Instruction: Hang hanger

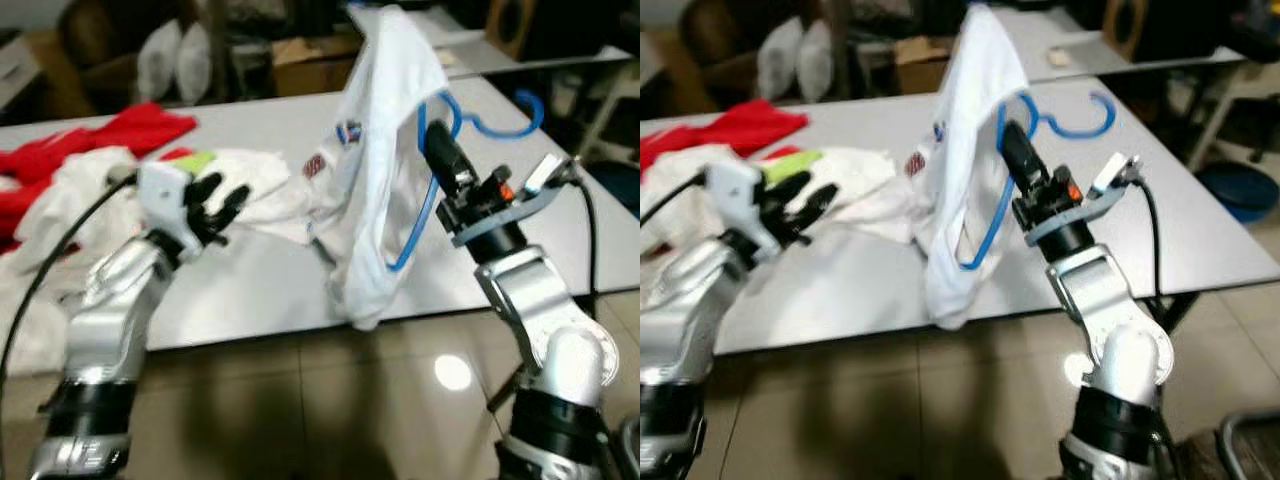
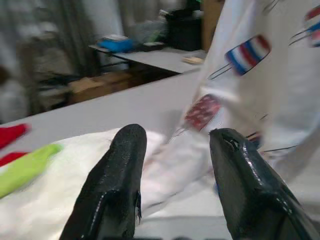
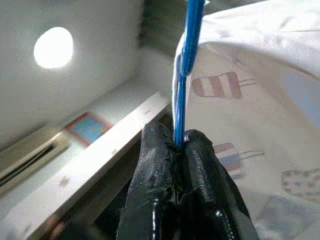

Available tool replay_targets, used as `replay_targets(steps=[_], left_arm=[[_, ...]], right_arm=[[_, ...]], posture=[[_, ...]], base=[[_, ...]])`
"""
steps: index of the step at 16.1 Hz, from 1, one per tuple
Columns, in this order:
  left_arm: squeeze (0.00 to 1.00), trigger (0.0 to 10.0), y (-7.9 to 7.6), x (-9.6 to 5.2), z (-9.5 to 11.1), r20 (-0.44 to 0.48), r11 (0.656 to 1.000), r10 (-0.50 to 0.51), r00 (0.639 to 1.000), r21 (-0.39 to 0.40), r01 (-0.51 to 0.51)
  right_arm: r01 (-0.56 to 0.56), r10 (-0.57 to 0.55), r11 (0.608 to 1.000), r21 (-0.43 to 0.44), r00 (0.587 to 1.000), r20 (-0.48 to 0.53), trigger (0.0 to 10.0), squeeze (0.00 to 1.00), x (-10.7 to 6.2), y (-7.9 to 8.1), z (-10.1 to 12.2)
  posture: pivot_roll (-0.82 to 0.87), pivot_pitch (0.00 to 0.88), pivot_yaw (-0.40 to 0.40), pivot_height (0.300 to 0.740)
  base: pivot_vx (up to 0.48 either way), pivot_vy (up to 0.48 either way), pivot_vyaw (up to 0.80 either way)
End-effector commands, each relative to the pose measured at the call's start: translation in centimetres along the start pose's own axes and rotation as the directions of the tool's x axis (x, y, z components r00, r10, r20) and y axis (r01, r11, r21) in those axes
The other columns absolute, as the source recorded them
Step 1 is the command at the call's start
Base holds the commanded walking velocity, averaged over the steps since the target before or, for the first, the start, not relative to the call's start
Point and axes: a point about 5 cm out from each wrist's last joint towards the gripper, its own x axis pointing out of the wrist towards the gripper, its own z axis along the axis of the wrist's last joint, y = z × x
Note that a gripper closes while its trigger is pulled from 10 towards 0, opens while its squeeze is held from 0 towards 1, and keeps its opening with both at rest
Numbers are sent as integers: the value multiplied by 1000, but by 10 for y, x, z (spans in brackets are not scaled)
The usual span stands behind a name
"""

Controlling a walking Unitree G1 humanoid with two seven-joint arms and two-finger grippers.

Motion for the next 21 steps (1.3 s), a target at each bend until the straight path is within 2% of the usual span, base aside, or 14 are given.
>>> replay_targets(steps=[1, 4, 7, 8, 13, 15, 18, 21], left_arm=[[0, 10000, 10, -11, 6, 23, 1000, 27, 999, 1, -27], [0, 10000, 0, -25, 9, 43, 998, -46, 998, -28, 47], [0, 10000, -9, -36, 16, 85, 991, -101, 991, -74, 108], [0, 10000, -11, -43, 22, 113, 984, -124, 986, -111, 137], [0, 10000, -16, -63, 33, 170, 978, -118, 978, -149, 144], [0, 10000, -17, -69, 35, 168, 978, -119, 979, -149, 144], [0, 10000, -21, -83, 32, 100, 984, -120, 988, -117, 132], [0, 10000, -22, -88, 33, 79, 985, -125, 989, -107, 133]], right_arm=[[-114, 115, 993, 15, 991, -63, 10000, 0, 6, 18, -11], [-194, 199, 980, 54, 970, -136, 10000, 0, 6, 28, -24], [-220, 238, 969, 111, 951, -197, 10000, 0, 2, 29, -37], [-239, 270, 958, 157, 938, -218, 10000, 0, -1, 33, -45], [-269, 332, 930, 249, 906, -261, 10000, 0, -5, 36, -64], [-259, 332, 928, 269, 901, -277, 10000, 0, -7, 34, -69], [-233, 318, 929, 287, 900, -299, 10000, 0, -10, 26, -74], [-211, 300, 933, 293, 904, -304, 10000, 0, -12, 21, -77]], posture=[[-182, 0, 84, 740], [-147, 0, 55, 740], [-117, 0, 29, 740], [-103, 0, 17, 740], [-46, 0, -34, 740], [-27, 0, -49, 740], [2, 0, -71, 740], [29, 0, -76, 740]], base=[[0, 0, 675], [0, 0, 669], [0, 0, 667], [0, 0, 669], [0, 0, 666], [0, 0, 669], [0, 0, 669], [0, 0, 669]])
